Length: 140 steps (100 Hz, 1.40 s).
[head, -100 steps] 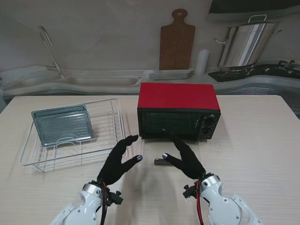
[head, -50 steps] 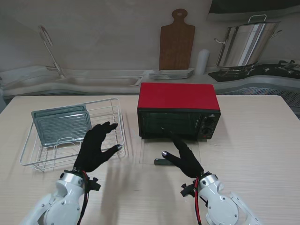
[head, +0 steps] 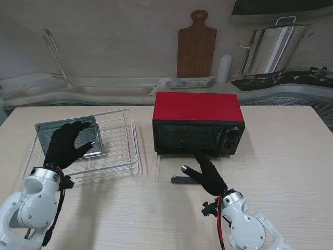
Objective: Slide the trays into the oven
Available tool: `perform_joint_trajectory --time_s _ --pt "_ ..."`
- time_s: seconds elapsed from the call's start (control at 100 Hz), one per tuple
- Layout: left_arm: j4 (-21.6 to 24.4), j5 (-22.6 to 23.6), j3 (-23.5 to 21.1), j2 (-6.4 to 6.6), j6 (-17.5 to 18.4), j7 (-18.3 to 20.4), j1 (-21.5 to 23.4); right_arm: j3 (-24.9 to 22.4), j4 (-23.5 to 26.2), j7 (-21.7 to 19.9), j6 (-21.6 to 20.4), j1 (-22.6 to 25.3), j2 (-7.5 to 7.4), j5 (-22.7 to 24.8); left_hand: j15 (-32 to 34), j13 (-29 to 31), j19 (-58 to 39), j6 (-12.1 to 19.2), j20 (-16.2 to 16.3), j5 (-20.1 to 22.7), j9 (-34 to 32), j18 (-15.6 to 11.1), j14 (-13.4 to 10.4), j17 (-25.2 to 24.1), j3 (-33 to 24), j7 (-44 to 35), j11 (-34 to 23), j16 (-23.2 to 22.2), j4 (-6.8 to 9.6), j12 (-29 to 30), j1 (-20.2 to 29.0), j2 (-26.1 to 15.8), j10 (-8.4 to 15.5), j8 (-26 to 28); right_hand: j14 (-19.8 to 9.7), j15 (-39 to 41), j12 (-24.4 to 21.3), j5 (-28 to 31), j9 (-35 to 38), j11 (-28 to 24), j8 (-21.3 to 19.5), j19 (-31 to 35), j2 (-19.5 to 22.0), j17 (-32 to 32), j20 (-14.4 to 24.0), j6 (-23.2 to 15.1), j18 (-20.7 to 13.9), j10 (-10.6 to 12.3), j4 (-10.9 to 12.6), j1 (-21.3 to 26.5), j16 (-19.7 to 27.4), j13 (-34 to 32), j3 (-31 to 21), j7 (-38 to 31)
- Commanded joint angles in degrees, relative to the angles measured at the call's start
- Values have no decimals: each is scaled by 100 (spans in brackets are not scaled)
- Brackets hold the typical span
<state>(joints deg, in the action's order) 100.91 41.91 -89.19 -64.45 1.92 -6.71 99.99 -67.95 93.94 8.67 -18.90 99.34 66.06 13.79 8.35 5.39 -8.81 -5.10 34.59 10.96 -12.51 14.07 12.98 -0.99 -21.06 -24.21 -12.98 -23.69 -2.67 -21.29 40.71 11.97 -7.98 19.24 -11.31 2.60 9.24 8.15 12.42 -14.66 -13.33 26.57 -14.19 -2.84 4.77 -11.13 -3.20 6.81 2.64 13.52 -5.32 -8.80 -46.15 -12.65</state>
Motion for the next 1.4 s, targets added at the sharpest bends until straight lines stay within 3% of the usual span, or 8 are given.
perform_joint_trajectory --time_s 0.0,0.18,0.48,0.68,1.03,1.39 --pt "-84 15 -136 76 -86 163 -141 4 19 -85 23 26 40 36 121 73 -163 79 175 -203 -122 75 15 5 -154 -58 -72 -98 60 -97 -145 77 74 118 -149 11 82 -74 -131 -62 7 -98 -25 2 89 -168 -217 131 -63 -46 20 159 54 -71" --pt "-466 301 -330 168 -174 469 -521 -18 25 -91 106 29 37 68 245 124 -204 88 240 -224 -127 75 18 40 -185 -178 -159 -175 60 -168 -130 104 95 226 -149 8 74 -99 -131 -50 66 -75 -22 2 88 -156 -225 128 -68 -39 21 163 51 -149" --pt "-839 1211 -516 324 -391 808 -804 -41 29 -82 178 21 37 109 790 270 -789 121 529 -143 -329 129 140 30 -337 -535 -432 -593 45 -399 -263 150 123 611 -151 12 66 -113 -125 -35 149 -30 -31 6 87 -142 -233 120 -73 -36 20 158 46 -255" --pt "-1138 1591 -588 395 -530 945 -944 -30 26 -123 191 7 27 119 982 344 -1624 161 331 4 -516 116 144 -224 -408 -664 -584 -678 39 -510 -310 154 146 749 -151 8 62 -132 -131 -26 192 -7 -24 4 82 -132 -239 108 -75 -41 22 161 49 -302" --pt "-1761 1463 -448 420 -626 919 -1296 6 6 -144 255 -17 20 153 1324 465 -2378 209 145 180 -784 157 159 -343 -451 -738 -883 -888 29 -739 -329 147 191 781 -160 8 58 -151 -133 -15 258 39 -19 1 67 -134 -245 110 -75 -40 21 163 50 -383" --pt "-1990 1206 -346 398 -571 821 -1463 29 -8 -179 290 -31 11 170 1732 441 -2860 168 222 237 -659 190 214 -371 -418 -735 -1108 -1212 27 -1065 -325 125 162 761 -160 7 52 -162 -136 -2 312 94 -15 2 60 -135 -247 107 -75 -43 22 164 58 -430"
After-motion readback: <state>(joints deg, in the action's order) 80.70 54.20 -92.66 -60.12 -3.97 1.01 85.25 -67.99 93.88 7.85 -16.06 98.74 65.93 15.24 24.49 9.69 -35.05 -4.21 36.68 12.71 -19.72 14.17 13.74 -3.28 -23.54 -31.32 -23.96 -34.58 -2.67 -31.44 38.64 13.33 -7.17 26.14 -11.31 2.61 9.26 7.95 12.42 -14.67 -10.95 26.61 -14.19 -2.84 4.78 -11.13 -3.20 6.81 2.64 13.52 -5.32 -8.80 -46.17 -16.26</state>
